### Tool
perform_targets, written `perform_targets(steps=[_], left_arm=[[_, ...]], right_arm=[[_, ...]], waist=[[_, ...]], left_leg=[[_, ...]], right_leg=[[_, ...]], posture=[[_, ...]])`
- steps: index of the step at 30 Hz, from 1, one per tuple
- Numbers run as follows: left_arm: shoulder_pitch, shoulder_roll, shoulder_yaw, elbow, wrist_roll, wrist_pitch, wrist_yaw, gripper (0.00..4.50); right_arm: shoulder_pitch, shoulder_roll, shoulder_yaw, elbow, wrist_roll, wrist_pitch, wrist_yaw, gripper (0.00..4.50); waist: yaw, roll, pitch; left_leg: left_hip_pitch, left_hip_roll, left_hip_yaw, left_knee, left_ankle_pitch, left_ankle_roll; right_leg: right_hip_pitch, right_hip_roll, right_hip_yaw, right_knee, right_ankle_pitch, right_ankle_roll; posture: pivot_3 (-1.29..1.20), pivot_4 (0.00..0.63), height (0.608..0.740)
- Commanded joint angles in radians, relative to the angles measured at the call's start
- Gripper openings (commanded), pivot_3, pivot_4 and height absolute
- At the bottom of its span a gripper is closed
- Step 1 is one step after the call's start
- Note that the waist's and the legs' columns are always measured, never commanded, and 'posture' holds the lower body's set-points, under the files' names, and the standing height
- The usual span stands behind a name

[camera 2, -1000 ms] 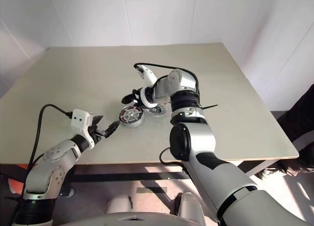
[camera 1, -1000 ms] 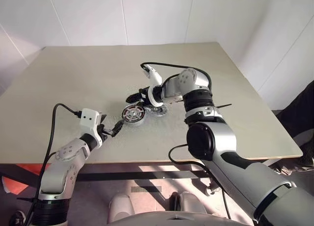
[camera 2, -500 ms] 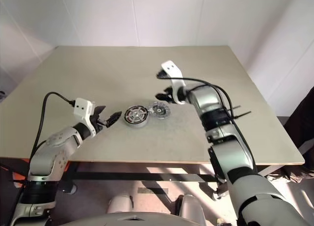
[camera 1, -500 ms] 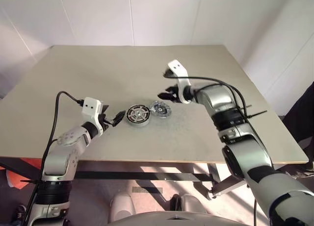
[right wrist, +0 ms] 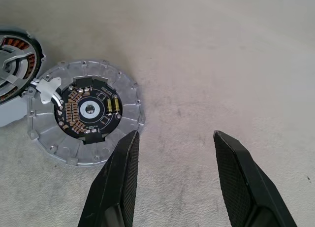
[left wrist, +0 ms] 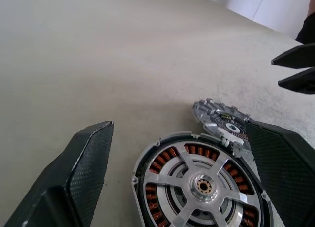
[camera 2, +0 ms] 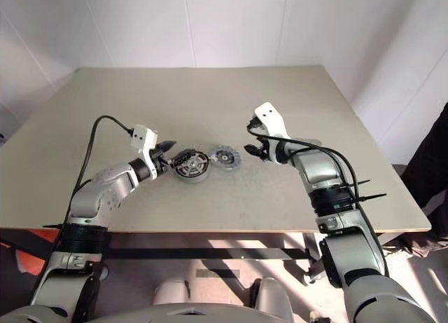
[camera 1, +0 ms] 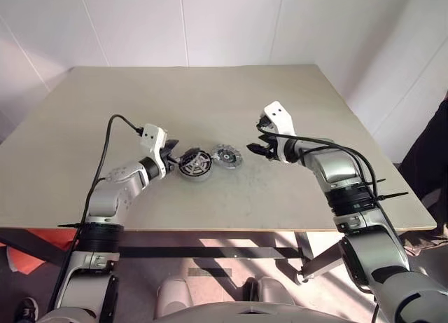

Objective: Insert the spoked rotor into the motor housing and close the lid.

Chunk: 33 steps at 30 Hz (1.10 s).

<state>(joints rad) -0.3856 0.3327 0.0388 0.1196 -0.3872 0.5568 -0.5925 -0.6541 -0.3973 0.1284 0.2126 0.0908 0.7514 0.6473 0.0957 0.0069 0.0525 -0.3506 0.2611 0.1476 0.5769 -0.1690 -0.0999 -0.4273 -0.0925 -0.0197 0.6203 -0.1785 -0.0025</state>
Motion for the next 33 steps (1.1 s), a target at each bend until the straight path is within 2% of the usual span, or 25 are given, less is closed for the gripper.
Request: perform_targets(steps=[1,10,14,22,33], left_arm=[[-0.006,0.034,0.004,0.006,0.009,0.024,-0.015,4.50],[-0.013,0.018,0.029,-0.012,-0.006,0.005,-0.011,4.50],[-0.025,0.015,0.030,-0.010,0.008,-0.034,-0.011,3.60],[-0.053,0.007,0.004,-0.024,0.009,-0.018,-0.018,0.81],[-0.035,0.036,-0.072,0.022,0.085,0.031,-0.018,0.81]], right_arm=[[0.019,-0.018,-0.041,-0.084,0.021,0.028,-0.021,2.66],[0.065,0.010,-0.045,-0.133,0.034,0.049,-0.064,2.66],[0.062,0.010,-0.045,-0.127,0.037,0.048,-0.072,2.70],[0.060,0.021,-0.039,-0.123,0.039,0.048,-0.089,2.70],[0.102,0.005,-0.077,-0.150,0.066,0.119,-0.093,2.70]], waist=[[0.000,0.000,0.000],[0.000,0.000,0.000],[0.000,0.000,0.000],[0.000,0.000,0.000],[0.000,0.000,0.000]], left_leg=[[0.000,0.000,0.000,0.000,0.000,0.000],[0.000,0.000,0.000,0.000,0.000,0.001],[0.000,0.000,0.000,0.000,0.000,0.001],[0.000,0.000,0.000,0.000,-0.001,0.001],[0.000,0.000,0.000,-0.001,-0.001,0.001]], right_leg=[[0.000,0.000,0.000,0.000,0.000,0.000],[0.000,0.000,0.000,-0.001,0.000,0.000],[0.000,0.000,0.000,-0.001,-0.002,0.003],[0.000,0.000,0.000,-0.001,0.000,0.000],[0.000,-0.001,0.000,-0.002,-0.002,0.003]], posture=[[0.00,0.000,0.740],[0.00,0.000,0.740],[0.00,0.000,0.740],[0.00,0.000,0.740],[0.00,0.000,0.740]])
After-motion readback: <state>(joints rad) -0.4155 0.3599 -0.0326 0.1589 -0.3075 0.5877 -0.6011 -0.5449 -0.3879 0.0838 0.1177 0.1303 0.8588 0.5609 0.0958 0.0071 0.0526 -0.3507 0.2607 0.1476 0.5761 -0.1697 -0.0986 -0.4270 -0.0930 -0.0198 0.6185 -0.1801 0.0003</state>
